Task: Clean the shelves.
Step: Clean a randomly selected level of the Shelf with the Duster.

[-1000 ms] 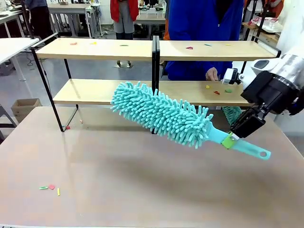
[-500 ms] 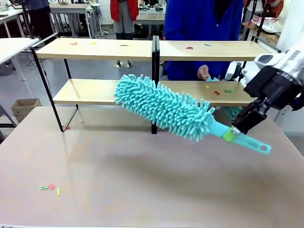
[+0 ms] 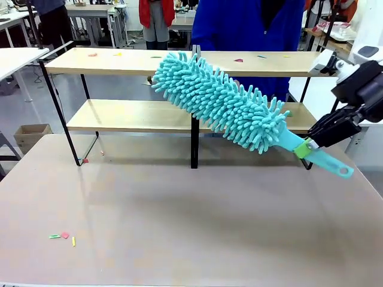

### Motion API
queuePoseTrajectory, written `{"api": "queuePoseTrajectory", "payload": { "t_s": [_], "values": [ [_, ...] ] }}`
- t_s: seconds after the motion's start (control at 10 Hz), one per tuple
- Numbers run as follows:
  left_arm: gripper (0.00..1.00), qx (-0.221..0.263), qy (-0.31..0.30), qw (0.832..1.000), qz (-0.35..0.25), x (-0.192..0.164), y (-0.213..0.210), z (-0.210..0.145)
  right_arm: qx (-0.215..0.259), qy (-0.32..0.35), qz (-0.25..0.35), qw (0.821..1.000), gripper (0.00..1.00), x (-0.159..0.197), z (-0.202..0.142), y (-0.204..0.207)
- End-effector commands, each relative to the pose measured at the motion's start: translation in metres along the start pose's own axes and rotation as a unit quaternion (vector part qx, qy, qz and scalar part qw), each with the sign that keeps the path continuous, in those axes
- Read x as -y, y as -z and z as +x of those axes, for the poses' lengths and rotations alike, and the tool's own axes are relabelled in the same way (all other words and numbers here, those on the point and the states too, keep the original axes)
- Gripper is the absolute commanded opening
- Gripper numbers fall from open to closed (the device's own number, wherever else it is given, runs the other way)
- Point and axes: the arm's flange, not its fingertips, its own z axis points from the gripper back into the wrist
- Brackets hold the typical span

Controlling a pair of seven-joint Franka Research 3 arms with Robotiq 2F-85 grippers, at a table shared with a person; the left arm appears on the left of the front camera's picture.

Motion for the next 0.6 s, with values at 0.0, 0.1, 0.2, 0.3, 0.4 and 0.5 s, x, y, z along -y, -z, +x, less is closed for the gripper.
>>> {"api": "queuePoseTrajectory", "payload": {
  "t_s": [0.0, 0.1, 0.2, 0.3, 0.4, 0.5],
  "values": [
    [1.00, -0.004, 0.003, 1.000, 0.000, 0.000, 0.000, 0.000, 0.022, -0.011, 0.007, 1.000, 0.12, 0.006, 0.005, 0.004],
    [1.00, -0.004, 0.003, 1.000, 0.000, 0.000, 0.000, 0.000, 0.011, -0.009, 0.006, 1.000, 0.12, 0.007, 0.010, 0.011],
    [1.00, -0.004, 0.003, 1.000, 0.000, 0.000, 0.000, 0.000, -0.016, -0.013, 0.012, 1.000, 0.12, 0.006, 0.022, 0.029],
    [1.00, -0.004, 0.003, 1.000, 0.000, 0.000, 0.000, 0.000, -0.061, -0.009, 0.017, 0.998, 0.12, 0.006, 0.039, 0.058],
    [1.00, -0.004, 0.003, 1.000, 0.000, 0.000, 0.000, 0.000, -0.116, 0.006, 0.018, 0.993, 0.12, 0.010, 0.059, 0.094],
    [1.00, -0.004, 0.003, 1.000, 0.000, 0.000, 0.000, 0.000, -0.147, 0.012, 0.021, 0.989, 0.12, 0.013, 0.075, 0.121]
  ]
}}
